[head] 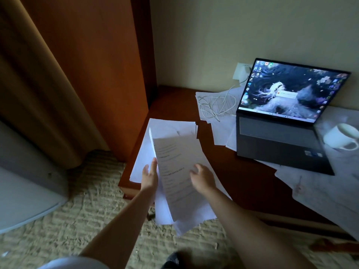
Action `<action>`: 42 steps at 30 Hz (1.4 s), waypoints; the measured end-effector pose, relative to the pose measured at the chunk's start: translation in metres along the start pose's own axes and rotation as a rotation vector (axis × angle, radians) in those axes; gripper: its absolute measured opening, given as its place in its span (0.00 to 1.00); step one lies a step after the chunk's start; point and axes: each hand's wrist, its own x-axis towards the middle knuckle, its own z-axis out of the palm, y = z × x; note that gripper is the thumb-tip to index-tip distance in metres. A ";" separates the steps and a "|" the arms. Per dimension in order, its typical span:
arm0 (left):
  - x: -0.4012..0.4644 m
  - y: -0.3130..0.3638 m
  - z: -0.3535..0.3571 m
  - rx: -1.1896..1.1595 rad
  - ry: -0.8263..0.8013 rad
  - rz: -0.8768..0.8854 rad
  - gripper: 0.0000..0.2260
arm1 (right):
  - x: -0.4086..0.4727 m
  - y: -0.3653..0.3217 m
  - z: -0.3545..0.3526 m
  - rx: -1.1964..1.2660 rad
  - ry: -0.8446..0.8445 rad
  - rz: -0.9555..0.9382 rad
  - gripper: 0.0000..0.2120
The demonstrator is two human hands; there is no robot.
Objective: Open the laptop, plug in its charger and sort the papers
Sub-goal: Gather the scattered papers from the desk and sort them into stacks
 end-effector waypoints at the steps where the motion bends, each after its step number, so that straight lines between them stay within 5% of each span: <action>1: -0.002 0.002 0.002 -0.027 -0.001 -0.015 0.41 | 0.001 0.012 -0.007 -0.094 0.026 0.057 0.23; 6: -0.018 0.019 0.015 -0.060 -0.057 -0.034 0.02 | 0.006 0.039 -0.024 -0.121 0.051 0.150 0.21; 9: -0.022 0.031 0.020 0.079 -0.162 -0.015 0.13 | 0.003 0.040 -0.039 -0.025 0.099 0.163 0.18; 11: -0.026 0.043 0.023 0.044 -0.233 0.052 0.23 | 0.004 0.042 -0.051 0.061 0.219 0.159 0.26; 13: -0.032 0.058 0.027 -0.042 -0.271 0.120 0.21 | 0.006 0.040 -0.065 0.465 0.207 0.145 0.37; 16: -0.044 0.085 0.038 -0.138 -0.319 0.216 0.19 | 0.008 0.036 -0.091 0.866 0.128 0.059 0.31; 22: -0.062 0.126 0.069 -0.133 -0.270 0.420 0.11 | -0.003 0.020 -0.140 0.910 0.580 -0.136 0.11; 42: -0.077 0.117 0.123 -0.107 -0.226 0.640 0.06 | -0.014 0.012 -0.142 0.871 0.932 -0.211 0.25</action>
